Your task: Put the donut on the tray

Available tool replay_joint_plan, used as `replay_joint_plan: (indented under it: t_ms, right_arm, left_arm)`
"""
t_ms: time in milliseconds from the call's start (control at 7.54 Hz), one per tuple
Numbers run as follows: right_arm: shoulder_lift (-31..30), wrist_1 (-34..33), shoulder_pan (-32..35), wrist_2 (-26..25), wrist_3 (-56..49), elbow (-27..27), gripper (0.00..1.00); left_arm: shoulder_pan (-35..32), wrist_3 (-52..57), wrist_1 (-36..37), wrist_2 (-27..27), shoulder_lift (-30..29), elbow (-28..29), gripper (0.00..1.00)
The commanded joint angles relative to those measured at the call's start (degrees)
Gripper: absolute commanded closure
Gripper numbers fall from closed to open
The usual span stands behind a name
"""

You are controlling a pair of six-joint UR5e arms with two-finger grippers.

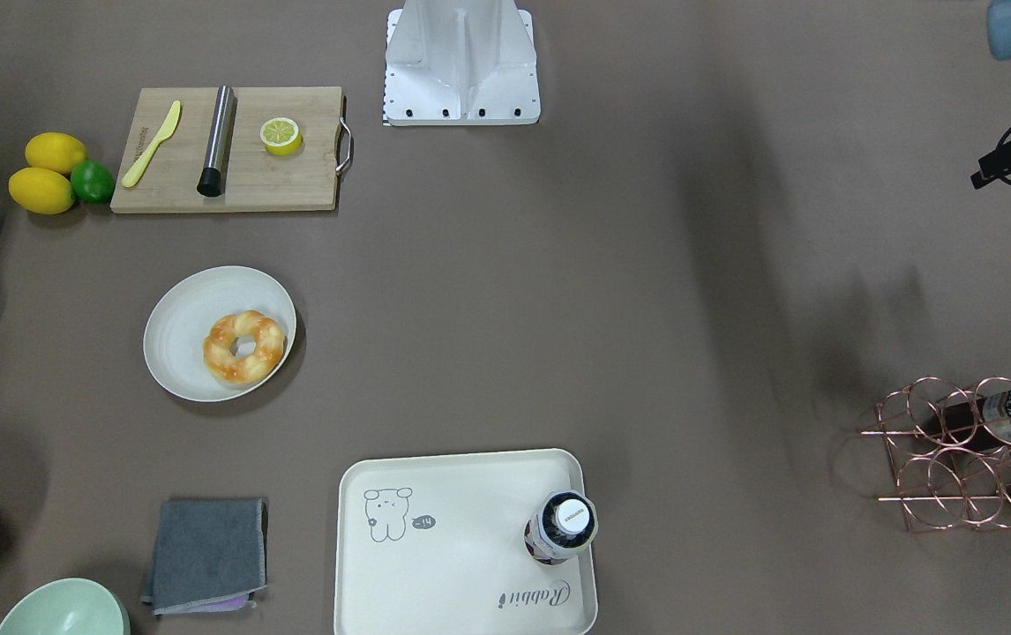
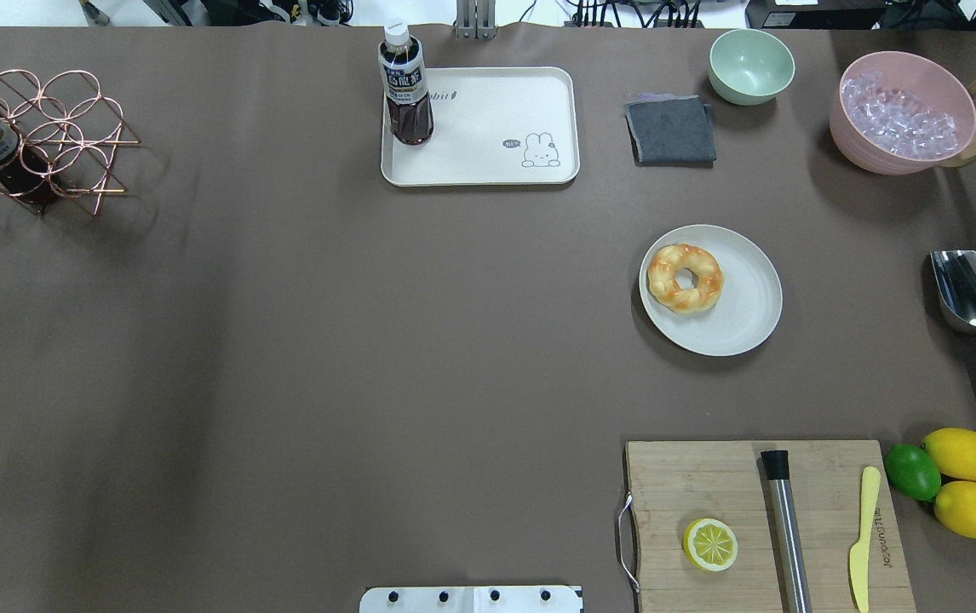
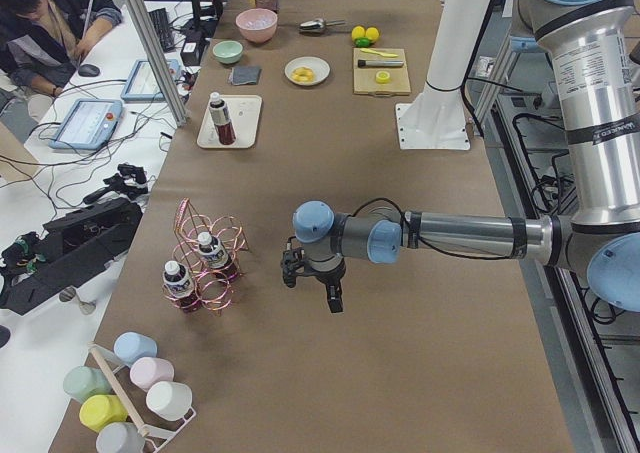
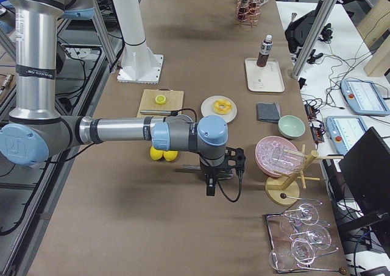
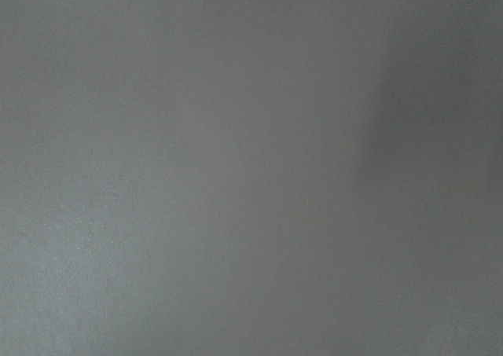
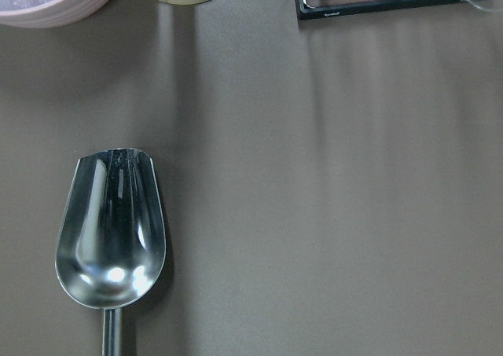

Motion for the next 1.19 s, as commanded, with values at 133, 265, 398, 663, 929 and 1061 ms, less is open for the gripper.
replay_joint_plan:
  t_ms: [133, 265, 398, 663, 929, 1061]
  right_arm:
    - [-0.53, 0.15, 0.41, 0.85, -0.41, 0.27, 0.00]
    - [-0.27, 0.15, 0.41, 1.03, -0.33, 0.27, 0.00]
    - [-0.26, 1.55, 0.41, 1.12, -0.33, 0.70, 0.00]
    - [0.26, 3.05, -0.46, 4.44, 0.46, 1.14, 0.00]
    - [2.09, 7.26, -4.74, 8.48, 6.90, 1.15, 0.00]
    - [4.72, 7.36, -10.08, 8.24, 14.36, 1.41, 0.00]
  left_arm:
    - [0.04, 0.00, 0.00, 0.00, 0.14, 0.00, 0.02]
    - [0.04, 0.00, 0.00, 0.00, 0.14, 0.00, 0.02]
    - [0.04, 0.00, -0.09, 0.00, 0.23, 0.00, 0.02]
    - [0.04, 0.00, -0.09, 0.00, 0.23, 0.00, 0.02]
    - [0.04, 0.00, -0.09, 0.00, 0.23, -0.09, 0.02]
    - [0.04, 0.00, -0.09, 0.00, 0.23, -0.09, 0.02]
